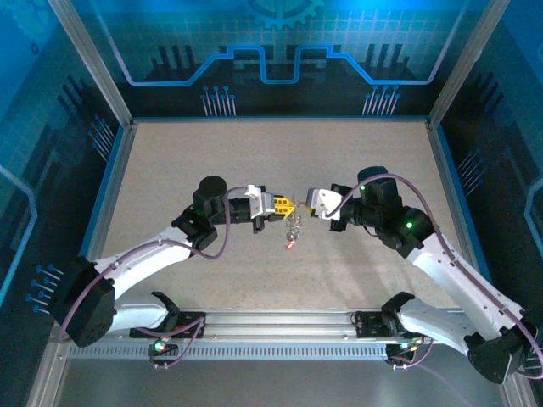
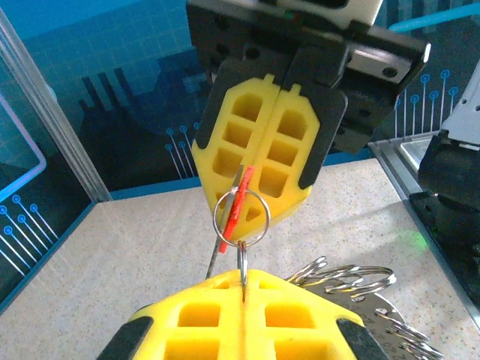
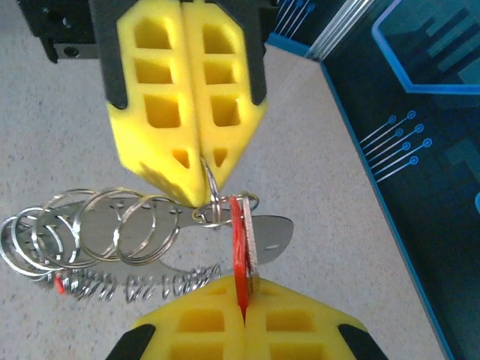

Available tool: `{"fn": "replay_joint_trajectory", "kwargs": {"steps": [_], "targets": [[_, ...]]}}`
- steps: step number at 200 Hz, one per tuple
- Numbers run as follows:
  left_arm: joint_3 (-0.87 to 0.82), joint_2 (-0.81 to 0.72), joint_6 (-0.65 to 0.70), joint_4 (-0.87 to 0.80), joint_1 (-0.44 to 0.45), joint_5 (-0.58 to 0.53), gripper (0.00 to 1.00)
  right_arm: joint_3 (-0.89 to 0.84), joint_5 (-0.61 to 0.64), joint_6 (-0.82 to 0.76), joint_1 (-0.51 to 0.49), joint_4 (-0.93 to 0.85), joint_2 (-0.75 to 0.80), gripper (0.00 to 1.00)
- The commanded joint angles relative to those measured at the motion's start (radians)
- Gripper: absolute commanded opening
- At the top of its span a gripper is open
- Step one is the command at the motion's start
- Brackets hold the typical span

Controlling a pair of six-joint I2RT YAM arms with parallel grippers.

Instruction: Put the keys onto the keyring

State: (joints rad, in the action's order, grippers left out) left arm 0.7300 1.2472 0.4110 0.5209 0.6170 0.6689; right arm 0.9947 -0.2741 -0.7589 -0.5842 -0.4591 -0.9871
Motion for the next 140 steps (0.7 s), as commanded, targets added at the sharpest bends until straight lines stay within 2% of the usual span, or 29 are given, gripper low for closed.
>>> {"fn": "replay_joint_trajectory", "kwargs": {"steps": [1, 45, 57, 70, 79, 88, 120, 140], "targets": [[0.018, 0.011, 0.042, -0.058, -0.007, -0.008, 0.00, 0.089, 0.138, -0.117, -0.057, -0.120, -0.015, 0.00], [0.044, 0.087, 0.033, -0.037, -0.025, -0.020, 0.00, 0.237, 0.406, -0.261, -0.165, -0.252, -0.111, 0.00], [0.034, 0.103, 0.008, -0.013, -0.039, -0.020, 0.06, 0.270, 0.463, -0.288, -0.172, -0.271, -0.141, 0.00], [0.008, 0.110, -0.020, 0.016, -0.059, -0.025, 0.19, 0.298, 0.501, -0.314, -0.183, -0.271, -0.169, 0.00], [-0.010, 0.110, -0.038, 0.036, -0.076, -0.027, 0.21, 0.320, 0.522, -0.319, -0.192, -0.269, -0.188, 0.00], [-0.024, 0.105, -0.059, 0.054, -0.095, -0.028, 0.28, 0.342, 0.539, -0.328, -0.201, -0.268, -0.207, 0.00], [-0.044, 0.045, -0.091, 0.023, -0.136, -0.038, 0.33, 0.394, 0.576, -0.360, -0.210, -0.265, -0.262, 0.00], [-0.049, -0.032, -0.100, -0.057, -0.163, -0.051, 0.43, 0.416, 0.609, -0.374, -0.210, -0.265, -0.293, 0.00]]}}
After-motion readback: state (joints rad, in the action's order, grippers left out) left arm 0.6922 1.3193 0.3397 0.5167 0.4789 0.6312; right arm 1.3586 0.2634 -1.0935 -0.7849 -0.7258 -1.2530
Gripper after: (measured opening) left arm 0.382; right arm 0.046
